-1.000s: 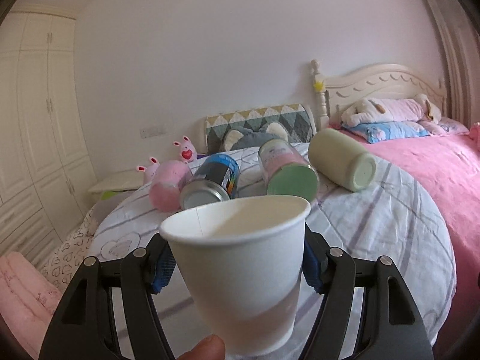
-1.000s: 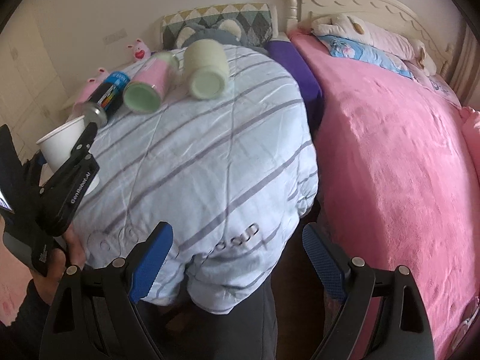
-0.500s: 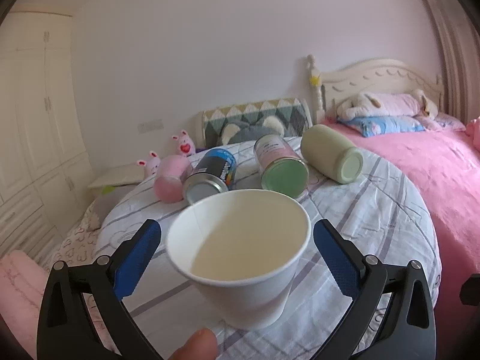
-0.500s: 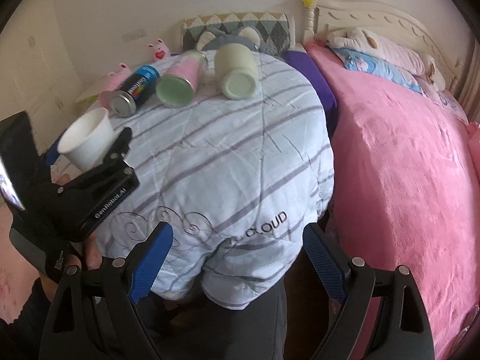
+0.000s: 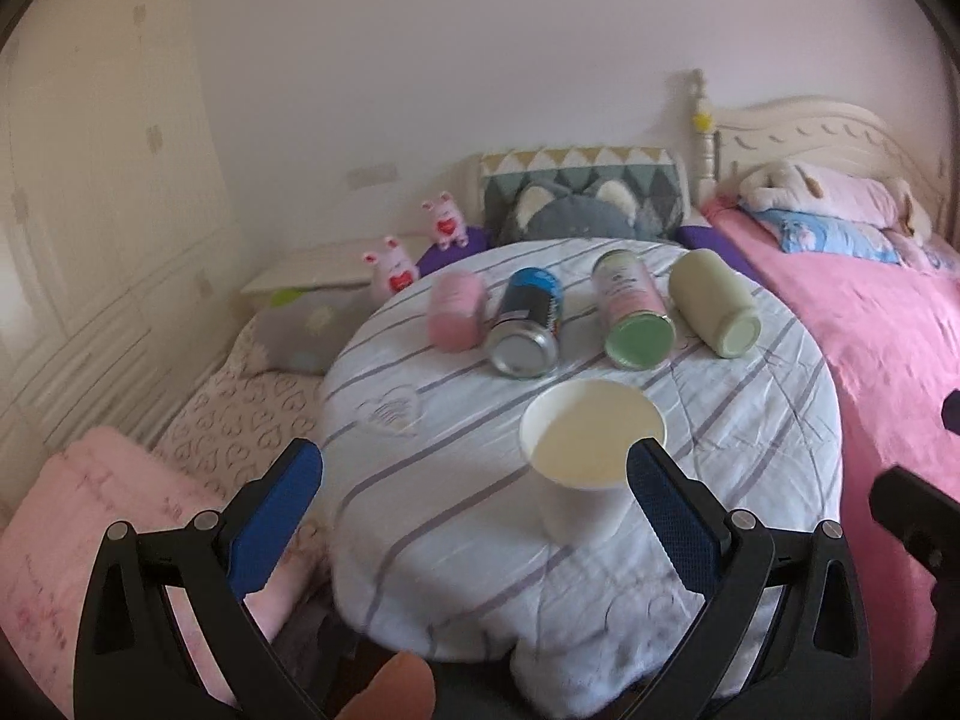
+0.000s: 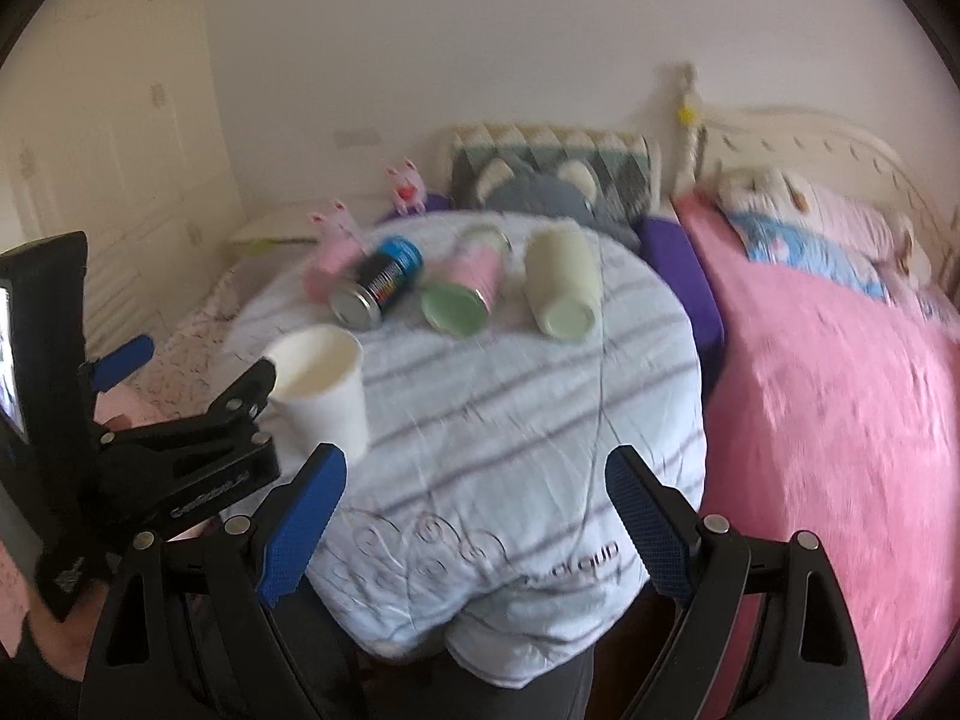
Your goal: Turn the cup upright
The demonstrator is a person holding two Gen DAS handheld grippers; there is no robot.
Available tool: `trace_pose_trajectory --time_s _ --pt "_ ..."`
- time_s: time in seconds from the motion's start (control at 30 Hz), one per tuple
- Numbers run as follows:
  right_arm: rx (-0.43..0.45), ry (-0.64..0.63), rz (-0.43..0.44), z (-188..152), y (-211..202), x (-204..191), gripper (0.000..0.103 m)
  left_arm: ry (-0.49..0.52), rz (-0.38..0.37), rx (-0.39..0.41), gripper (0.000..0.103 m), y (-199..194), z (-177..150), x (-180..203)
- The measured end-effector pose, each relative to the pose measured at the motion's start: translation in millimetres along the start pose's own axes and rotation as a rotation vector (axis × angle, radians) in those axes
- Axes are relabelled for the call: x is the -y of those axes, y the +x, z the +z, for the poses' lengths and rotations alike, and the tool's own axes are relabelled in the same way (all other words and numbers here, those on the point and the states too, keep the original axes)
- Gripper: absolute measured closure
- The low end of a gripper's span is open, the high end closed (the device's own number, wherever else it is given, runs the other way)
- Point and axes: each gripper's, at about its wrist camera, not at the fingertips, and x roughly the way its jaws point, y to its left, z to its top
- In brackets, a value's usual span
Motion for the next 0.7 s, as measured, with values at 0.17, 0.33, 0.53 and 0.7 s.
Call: trace_pose_trajectory --time_s 0.17,0.33,0.53,0.7 --pt "0.051 -0.043 0.004 0.8 -22.4 -12.6 0.013 -0.031 0.037 -0.065 0.000 -33.1 -6.8 -19.6" --pt "0.076 -0.083 0.001 -10.0 -41.3 -27.4 0.013 -0.042 0.074 -0.093 0.000 -60.7 -21.8 -30.2" --pt "0.110 -0.090 0.008 -26.3 -62.5 -38.2 0.013 -0.040 0.097 -0.086 0.000 -92.8 -37.0 -34.0" --pt "0.134 -0.082 0.010 -33.2 -75.1 -39.6 0.013 -0.043 0.103 -0.076 0.000 -110.6 -42.5 -35.1"
